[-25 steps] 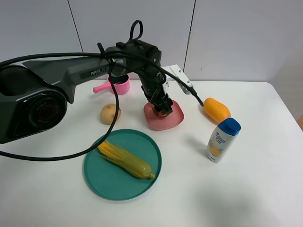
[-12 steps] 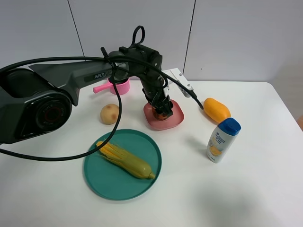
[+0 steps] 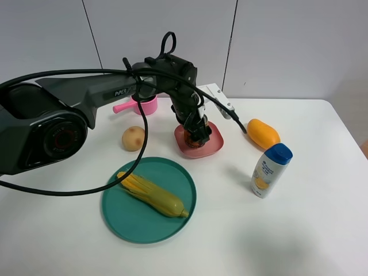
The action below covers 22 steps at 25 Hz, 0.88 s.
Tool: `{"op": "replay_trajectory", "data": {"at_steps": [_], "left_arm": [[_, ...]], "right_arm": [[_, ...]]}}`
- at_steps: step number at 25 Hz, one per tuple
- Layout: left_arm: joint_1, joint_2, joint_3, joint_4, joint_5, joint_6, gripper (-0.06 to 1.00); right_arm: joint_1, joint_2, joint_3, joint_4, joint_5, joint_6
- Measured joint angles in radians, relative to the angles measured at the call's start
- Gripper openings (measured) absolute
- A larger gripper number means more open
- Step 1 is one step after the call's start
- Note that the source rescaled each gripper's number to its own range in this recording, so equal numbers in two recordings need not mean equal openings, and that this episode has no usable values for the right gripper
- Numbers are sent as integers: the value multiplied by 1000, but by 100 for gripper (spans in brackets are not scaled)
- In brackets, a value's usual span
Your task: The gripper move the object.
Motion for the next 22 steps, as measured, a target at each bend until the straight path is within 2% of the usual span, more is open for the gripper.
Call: {"op": "replay_trajectory", "data": {"at_steps": [5,10,13,16,19,22], "left_arm": [[-13,-100,0,1,20,0,68],[-17,-255,0,2,101,-8,68],[7,-354,0,9,148,-15,68],[65,-457,0,29,179,-37,68],[169,-564,0,40,227,-41,68],[287,-654,0,49,320,32,68]], "right_arm": [[0,0,0,0,0,0],[0,0,0,0,0,0],[0,0,0,0,0,0],[0,0,0,0,0,0],[0,0,0,0,0,0],[0,0,0,0,0,0]]}}
